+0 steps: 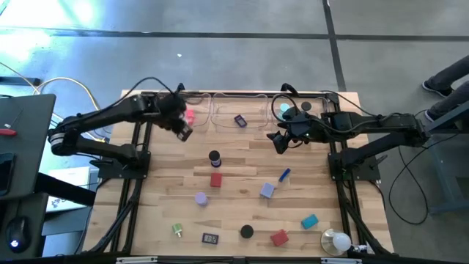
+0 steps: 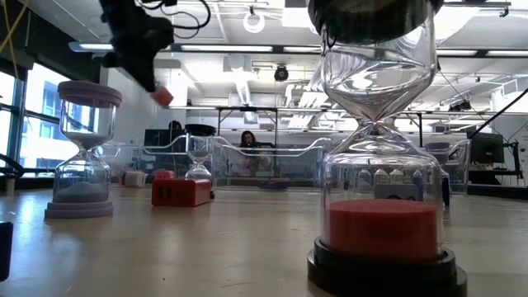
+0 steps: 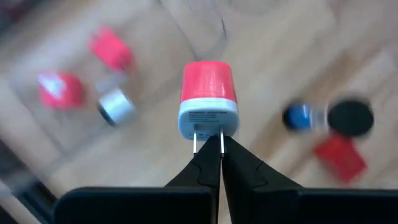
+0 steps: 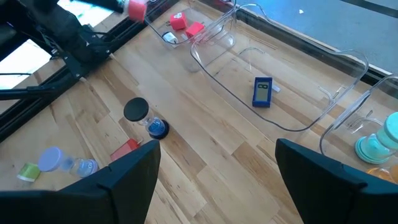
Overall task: Pick & Place Office items
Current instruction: Put the pink charger adapter into the left transparent bin
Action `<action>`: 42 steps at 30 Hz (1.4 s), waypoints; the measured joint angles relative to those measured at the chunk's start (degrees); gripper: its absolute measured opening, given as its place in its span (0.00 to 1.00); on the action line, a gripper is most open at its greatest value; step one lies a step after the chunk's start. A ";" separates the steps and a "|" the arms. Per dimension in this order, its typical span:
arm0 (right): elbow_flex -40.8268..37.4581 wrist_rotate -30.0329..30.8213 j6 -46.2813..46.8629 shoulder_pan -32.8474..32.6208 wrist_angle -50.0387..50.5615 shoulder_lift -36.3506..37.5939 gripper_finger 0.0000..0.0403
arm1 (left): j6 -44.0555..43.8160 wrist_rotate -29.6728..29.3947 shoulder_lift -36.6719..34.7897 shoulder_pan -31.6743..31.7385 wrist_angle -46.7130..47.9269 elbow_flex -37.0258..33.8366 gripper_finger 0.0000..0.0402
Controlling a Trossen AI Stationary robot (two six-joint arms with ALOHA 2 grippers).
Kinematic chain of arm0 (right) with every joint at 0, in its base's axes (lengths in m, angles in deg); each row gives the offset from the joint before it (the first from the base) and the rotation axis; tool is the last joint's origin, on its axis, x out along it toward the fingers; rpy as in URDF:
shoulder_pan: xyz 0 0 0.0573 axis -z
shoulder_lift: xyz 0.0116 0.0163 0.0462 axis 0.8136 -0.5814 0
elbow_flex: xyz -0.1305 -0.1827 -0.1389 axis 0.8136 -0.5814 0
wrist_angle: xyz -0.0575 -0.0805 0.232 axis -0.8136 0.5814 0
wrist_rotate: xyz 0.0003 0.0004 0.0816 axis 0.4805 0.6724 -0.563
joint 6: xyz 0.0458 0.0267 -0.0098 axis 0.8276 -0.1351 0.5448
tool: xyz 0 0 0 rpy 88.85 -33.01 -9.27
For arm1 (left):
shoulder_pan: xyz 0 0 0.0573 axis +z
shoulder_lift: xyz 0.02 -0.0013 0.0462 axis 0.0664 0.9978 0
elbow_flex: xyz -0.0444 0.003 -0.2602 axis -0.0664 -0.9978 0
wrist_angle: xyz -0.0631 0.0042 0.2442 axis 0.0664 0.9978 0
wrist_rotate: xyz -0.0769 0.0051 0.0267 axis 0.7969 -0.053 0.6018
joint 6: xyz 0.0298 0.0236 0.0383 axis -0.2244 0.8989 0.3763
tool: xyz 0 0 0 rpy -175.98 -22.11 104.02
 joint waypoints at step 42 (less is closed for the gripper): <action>0.02 -1.66 0.43 0.00 -6.43 0.02 0.76 | 1.56 7.97 26.23 16.67 -14.13 1.53 0.21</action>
